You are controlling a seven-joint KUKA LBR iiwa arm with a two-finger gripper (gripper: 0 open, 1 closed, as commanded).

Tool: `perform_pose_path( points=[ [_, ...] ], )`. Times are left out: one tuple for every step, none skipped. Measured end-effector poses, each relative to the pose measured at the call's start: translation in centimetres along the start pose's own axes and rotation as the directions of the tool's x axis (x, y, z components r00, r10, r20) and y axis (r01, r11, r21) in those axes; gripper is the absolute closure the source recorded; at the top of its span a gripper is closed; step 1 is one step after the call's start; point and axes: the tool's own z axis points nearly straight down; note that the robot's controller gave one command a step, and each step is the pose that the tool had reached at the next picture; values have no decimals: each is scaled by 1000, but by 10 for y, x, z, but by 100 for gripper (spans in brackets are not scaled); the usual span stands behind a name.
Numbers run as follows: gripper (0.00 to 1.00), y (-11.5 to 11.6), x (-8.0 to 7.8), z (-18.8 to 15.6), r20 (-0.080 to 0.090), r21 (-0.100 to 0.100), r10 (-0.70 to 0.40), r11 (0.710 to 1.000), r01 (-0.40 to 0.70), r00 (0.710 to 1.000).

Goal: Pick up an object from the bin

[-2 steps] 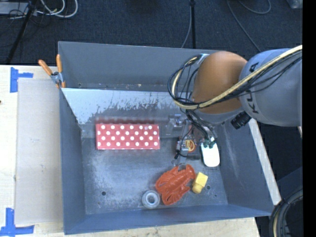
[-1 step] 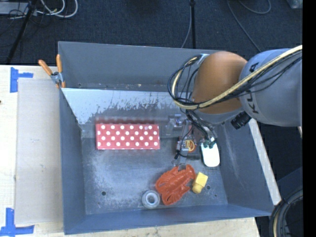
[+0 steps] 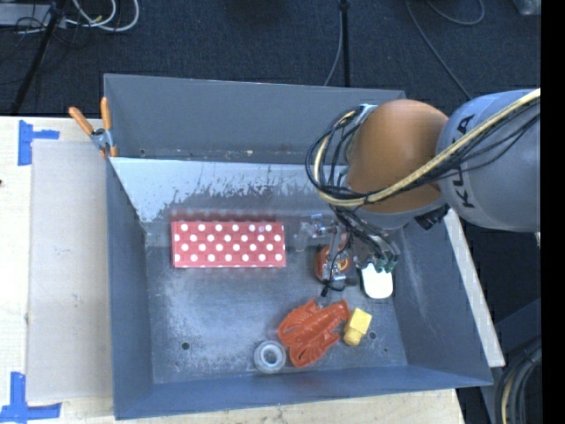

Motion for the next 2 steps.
perform_pose_path(
  points=[
    [100, 11, 73, 60, 0, -1, -260, 966, 260, 966],
    [0, 11, 73, 60, 1, -1, -259, 966, 259, 966]
  ],
)
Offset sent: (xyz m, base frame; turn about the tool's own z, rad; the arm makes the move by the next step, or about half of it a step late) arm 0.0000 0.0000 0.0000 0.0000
